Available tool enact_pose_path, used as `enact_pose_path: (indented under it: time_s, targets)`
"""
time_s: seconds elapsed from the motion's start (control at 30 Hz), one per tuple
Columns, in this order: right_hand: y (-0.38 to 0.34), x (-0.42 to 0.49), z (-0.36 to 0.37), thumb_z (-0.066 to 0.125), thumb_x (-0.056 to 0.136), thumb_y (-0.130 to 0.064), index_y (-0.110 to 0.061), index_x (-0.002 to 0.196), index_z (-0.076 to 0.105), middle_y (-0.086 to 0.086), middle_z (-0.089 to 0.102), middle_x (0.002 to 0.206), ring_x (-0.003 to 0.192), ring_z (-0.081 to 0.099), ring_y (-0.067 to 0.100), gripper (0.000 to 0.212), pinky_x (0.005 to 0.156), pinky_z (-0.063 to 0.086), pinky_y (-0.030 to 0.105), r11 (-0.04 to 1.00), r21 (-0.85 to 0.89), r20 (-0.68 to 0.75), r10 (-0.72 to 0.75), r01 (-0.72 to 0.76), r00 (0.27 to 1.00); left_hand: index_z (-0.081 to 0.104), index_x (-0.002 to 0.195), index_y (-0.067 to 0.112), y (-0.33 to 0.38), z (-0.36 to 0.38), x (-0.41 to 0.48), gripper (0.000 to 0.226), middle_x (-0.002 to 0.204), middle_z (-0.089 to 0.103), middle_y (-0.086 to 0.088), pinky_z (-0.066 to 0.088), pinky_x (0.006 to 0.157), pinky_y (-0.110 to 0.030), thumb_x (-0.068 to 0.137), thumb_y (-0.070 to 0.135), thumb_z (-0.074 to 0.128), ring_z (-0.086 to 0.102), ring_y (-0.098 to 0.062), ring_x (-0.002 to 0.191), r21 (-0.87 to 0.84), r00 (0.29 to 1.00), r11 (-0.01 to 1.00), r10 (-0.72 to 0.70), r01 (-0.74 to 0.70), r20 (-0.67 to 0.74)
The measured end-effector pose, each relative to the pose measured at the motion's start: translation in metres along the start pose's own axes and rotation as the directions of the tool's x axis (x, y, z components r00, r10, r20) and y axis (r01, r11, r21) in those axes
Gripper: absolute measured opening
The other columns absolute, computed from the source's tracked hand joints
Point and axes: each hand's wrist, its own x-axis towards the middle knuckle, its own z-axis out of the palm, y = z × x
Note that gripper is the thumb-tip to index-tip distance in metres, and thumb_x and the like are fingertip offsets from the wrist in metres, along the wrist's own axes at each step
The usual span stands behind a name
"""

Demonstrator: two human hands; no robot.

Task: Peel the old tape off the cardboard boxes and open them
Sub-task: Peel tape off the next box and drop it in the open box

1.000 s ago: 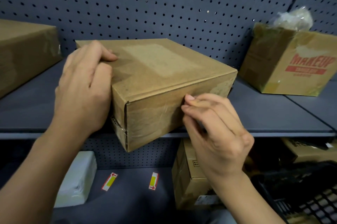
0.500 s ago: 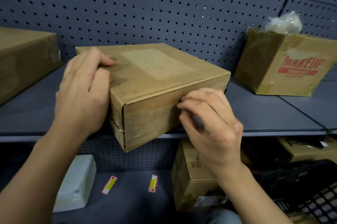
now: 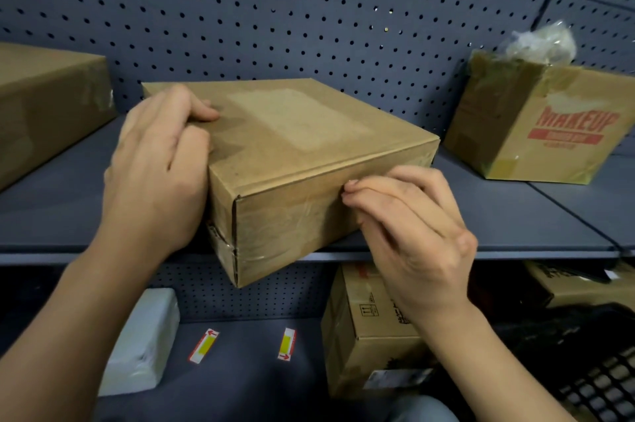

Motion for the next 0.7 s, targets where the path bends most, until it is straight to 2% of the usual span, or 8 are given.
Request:
enact_pose_path:
  time_s: [0.1, 0.2, 0.27, 0.4, 0.5, 0.7]
  targets:
    - [0.003, 0.002, -0.001, 0.069, 0.091, 0.001, -0.005, 0.087, 0.078, 0.002, 0.075, 0.098, 0.083, 0.065, 0.031, 0.011, 0.068, 0.049, 0.046, 1.0, -0.017, 0.02, -0.022, 0.023, 1.0, 0.055, 0.098, 0.028, -0.001, 0.0, 0.0, 0.03, 0.116, 0.05, 0.025, 0.038, 0.099, -0.054, 0.079, 0.028, 0.032, 0.043, -0.014, 0.125, -0.016, 1.0, 1.0, -0.001, 0.001, -0.001]
    - [0.003, -0.004, 0.001, 0.062, 0.094, 0.005, -0.005, 0.088, 0.076, 0.003, 0.075, 0.097, 0.086, 0.062, 0.029, 0.018, 0.068, 0.048, 0.044, 0.998, -0.025, 0.085, -0.054, 0.056, 0.995, 0.054, 0.099, 0.027, 0.002, -0.001, -0.001, 0.03, 0.118, 0.05, 0.024, 0.038, 0.098, -0.051, 0.08, 0.027, 0.031, 0.042, -0.013, 0.126, -0.002, 1.0, 1.0, -0.006, 0.006, 0.003]
    - [0.003, -0.012, -0.001, 0.064, 0.092, 0.007, -0.003, 0.089, 0.076, 0.006, 0.074, 0.097, 0.088, 0.064, 0.029, 0.016, 0.073, 0.05, 0.045, 0.999, -0.006, 0.122, -0.047, 0.048, 0.991, 0.054, 0.1, 0.026, 0.004, -0.002, -0.002, 0.03, 0.12, 0.051, 0.022, 0.038, 0.097, -0.05, 0.081, 0.027, 0.031, 0.042, -0.013, 0.126, 0.005, 1.0, 1.0, 0.004, -0.004, 0.008]
    - [0.008, -0.014, -0.014, 0.071, 0.087, 0.006, 0.002, 0.089, 0.076, 0.01, 0.073, 0.099, 0.094, 0.065, 0.028, 0.006, 0.086, 0.053, 0.038, 0.999, 0.028, 0.075, 0.043, -0.046, 0.996, 0.053, 0.1, 0.026, 0.004, -0.004, -0.002, 0.03, 0.121, 0.051, 0.021, 0.038, 0.094, -0.048, 0.082, 0.029, 0.029, 0.042, -0.011, 0.125, 0.016, 1.0, 1.0, 0.015, -0.015, 0.012]
    - [0.009, -0.008, -0.012, 0.074, 0.085, 0.007, 0.005, 0.091, 0.075, 0.015, 0.071, 0.107, 0.096, 0.067, 0.031, 0.007, 0.087, 0.054, 0.039, 0.999, 0.035, 0.077, 0.013, -0.016, 0.997, 0.053, 0.1, 0.025, 0.003, -0.003, -0.002, 0.031, 0.123, 0.052, 0.019, 0.039, 0.097, -0.052, 0.081, 0.031, 0.029, 0.042, -0.013, 0.126, 0.007, 1.0, 1.0, 0.028, -0.028, 0.013]
    - [0.011, -0.005, -0.004, 0.075, 0.083, 0.009, 0.007, 0.091, 0.076, 0.016, 0.072, 0.107, 0.1, 0.069, 0.031, 0.008, 0.085, 0.056, 0.039, 0.996, 0.035, 0.042, -0.085, 0.084, 0.995, 0.054, 0.1, 0.023, 0.003, -0.001, -0.001, 0.031, 0.12, 0.051, 0.021, 0.037, 0.091, -0.044, 0.082, 0.027, 0.03, 0.042, -0.012, 0.124, 0.009, 1.0, 1.0, 0.028, -0.028, 0.007]
